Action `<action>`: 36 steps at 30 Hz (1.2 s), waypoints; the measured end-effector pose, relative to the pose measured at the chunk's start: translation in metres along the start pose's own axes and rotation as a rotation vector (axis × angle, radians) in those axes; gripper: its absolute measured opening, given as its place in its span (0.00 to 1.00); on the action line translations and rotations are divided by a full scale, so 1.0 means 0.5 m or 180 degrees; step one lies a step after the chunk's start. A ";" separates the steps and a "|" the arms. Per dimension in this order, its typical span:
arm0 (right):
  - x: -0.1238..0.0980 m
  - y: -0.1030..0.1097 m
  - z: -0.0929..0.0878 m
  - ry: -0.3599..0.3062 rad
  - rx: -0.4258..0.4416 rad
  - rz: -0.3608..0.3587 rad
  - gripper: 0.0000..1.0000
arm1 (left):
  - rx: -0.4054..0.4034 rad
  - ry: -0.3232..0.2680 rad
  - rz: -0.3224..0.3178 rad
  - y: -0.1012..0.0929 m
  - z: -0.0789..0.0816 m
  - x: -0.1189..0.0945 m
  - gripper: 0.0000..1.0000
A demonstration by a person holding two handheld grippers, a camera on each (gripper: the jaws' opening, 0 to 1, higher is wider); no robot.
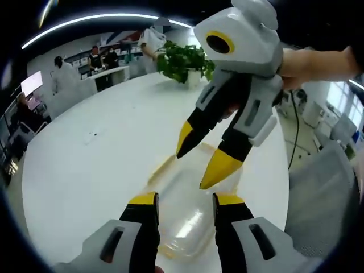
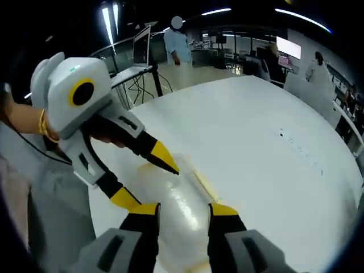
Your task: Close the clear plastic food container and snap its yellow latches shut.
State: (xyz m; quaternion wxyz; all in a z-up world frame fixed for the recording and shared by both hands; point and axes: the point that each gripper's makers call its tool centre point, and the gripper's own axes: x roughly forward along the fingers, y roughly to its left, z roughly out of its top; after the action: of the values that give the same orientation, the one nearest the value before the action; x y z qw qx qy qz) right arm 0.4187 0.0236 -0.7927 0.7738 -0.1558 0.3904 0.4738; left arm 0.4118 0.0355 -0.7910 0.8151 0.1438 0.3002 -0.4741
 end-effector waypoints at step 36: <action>0.011 -0.019 0.000 0.0159 -0.0172 0.0015 0.33 | 0.0134 0.0018 -0.0077 -0.004 0.018 0.004 0.38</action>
State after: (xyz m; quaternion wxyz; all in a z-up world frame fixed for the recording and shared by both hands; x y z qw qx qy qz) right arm 0.4283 0.0223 -0.7982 0.7583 -0.1875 0.3970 0.4819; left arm 0.4136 0.0286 -0.7852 0.8053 0.1586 0.2942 -0.4897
